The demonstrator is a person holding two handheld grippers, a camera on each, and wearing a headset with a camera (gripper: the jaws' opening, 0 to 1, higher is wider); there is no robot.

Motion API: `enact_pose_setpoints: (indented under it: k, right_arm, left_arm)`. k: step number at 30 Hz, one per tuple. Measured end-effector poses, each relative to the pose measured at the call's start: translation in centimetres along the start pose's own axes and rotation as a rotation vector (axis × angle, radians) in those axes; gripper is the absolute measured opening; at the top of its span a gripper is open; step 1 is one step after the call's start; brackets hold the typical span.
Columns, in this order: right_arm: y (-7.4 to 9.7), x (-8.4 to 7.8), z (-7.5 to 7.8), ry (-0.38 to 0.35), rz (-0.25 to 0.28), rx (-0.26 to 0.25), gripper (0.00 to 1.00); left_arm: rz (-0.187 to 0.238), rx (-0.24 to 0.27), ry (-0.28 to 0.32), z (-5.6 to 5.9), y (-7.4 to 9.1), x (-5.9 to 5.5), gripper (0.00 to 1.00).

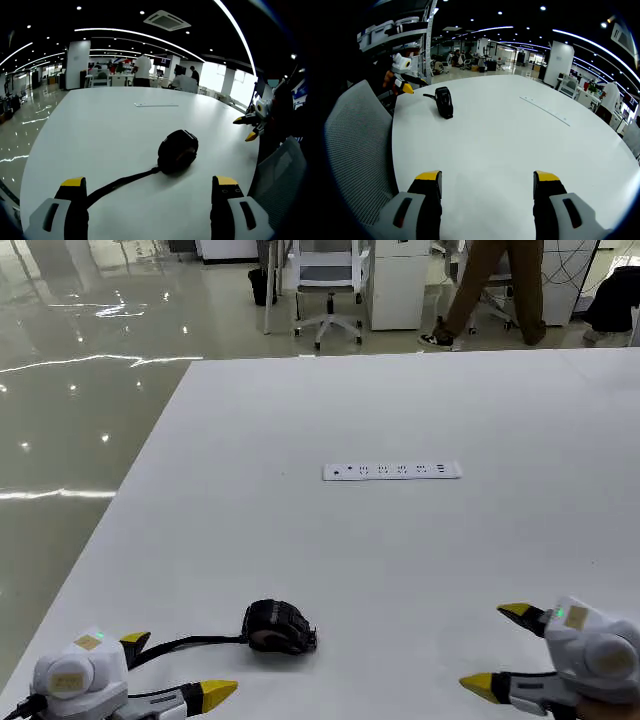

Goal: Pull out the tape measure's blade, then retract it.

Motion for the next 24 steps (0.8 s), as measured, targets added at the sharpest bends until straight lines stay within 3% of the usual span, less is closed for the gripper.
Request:
enact_pose_setpoints:
  k: [4, 5, 9, 14, 16, 24]
  right_arm:
    - [2.4, -2.4, 1.2, -0.050, -0.022, -0.052, 0.79]
    - [3.0, -3.1, 1.5, -0.072, -0.032, -0.086, 0.81]
    - [4.2, -4.8, 1.6, -0.108, -0.045, -0.084, 0.94]
    - [5.7, -4.5, 1.7, -0.143, -0.007, -0.098, 1.00]
    - [6.4, -3.7, 0.9, -0.140, 0.009, -0.092, 1.00]
    - [6.4, -3.7, 0.8, -0.129, 0.007, -0.089, 1.00]
  left_arm:
    - [-0.023, -0.017, -0.045, 0.3, 1.0, 0.5, 1.00]
    - [-0.036, -0.035, -0.058, 0.4, 1.1, 0.5, 1.00]
    - [-0.037, -0.049, -0.050, 0.7, 1.6, 0.4, 1.00]
    - [-0.037, -0.048, -0.072, 1.2, 2.1, 0.3, 1.00]
    - [-0.042, -0.046, -0.082, 1.3, 2.2, 0.2, 1.00]
    - [-0.023, -0.043, -0.080, 1.0, 2.8, 0.3, 1.00]
Point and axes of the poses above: the centre of the closed fingertips' face, and the gripper's own axes: y roughly backward along the fingers, z roughly to its right, x roughly out of its top, the point moved 8 cm from there along y, roughly backward along the fingers, and after that the axes turned 15 degrees about -x, right-handed, at the moved point
